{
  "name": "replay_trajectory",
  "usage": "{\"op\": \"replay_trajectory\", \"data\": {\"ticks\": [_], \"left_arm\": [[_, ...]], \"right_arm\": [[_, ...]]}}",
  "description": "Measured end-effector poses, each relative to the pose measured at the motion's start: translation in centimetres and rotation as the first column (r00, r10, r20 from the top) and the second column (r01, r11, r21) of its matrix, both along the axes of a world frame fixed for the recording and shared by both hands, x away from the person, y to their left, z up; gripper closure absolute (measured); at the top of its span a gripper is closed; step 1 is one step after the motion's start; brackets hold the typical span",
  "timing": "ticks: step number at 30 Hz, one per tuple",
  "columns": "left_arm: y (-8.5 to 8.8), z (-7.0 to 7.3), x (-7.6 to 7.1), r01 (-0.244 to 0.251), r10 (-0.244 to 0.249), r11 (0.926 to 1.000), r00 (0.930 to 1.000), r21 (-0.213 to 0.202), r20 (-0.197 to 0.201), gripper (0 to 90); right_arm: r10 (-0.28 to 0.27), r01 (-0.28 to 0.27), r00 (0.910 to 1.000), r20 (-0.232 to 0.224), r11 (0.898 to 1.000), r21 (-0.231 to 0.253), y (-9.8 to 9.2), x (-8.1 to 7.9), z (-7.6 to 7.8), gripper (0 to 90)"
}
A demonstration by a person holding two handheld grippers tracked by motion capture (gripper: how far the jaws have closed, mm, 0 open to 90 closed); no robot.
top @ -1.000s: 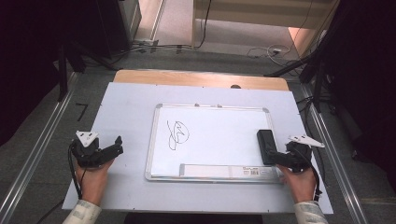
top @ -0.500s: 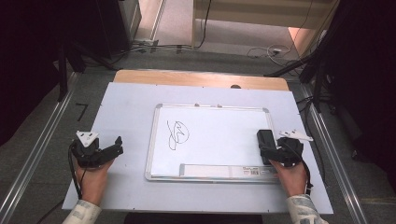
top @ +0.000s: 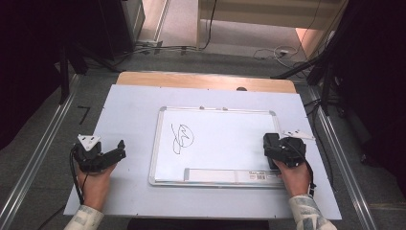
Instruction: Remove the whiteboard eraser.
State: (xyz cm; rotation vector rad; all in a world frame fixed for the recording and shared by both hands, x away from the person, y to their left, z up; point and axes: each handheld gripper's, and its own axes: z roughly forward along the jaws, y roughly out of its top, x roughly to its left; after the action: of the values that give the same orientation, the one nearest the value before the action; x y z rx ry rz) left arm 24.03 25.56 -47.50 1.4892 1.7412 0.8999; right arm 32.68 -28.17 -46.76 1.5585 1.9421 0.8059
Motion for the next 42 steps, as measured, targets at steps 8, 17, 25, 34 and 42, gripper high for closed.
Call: {"op": "replay_trajectory", "data": {"ticks": [8, 17, 25, 34, 42], "left_arm": [[0.0, -0.1, 0.1, -0.003, 0.003, 1.0, 1.0, -0.002, -0.001, 6.6], [0.0, -0.1, 0.1, -0.003, 0.003, 1.0, 1.0, 0.003, -0.008, 6.6], [0.1, -0.1, 0.1, -0.005, 0.005, 1.0, 1.0, -0.001, -0.008, 6.6], [0.1, -0.2, 0.1, -0.008, 0.008, 0.9999, 0.9999, -0.006, -0.011, 6.6], [0.1, -0.2, 0.1, -0.008, 0.008, 0.9999, 0.9999, -0.008, -0.01, 6.7]], "right_arm": [[-0.018, 0.018, 0.9995, -0.026, 1.0, 0.014, 0.2, 0.7, -0.5, 20.9], [-0.048, 0.048, 0.9975, -0.052, 0.999, 0.015, 0.6, 1.2, -0.9, 30.2], [-0.062, 0.063, 0.9954, -0.072, 0.998, 0.0, 0.8, 1.5, -1.3, 32.4], [-0.07, 0.07, 0.9941, -0.083, 0.998, -0.01, 0.8, 1.6, -1.6, 33.7], [-0.074, 0.073, 0.9928, -0.095, 0.997, -0.014, 0.8, 1.7, -1.9, 35.5]]}}
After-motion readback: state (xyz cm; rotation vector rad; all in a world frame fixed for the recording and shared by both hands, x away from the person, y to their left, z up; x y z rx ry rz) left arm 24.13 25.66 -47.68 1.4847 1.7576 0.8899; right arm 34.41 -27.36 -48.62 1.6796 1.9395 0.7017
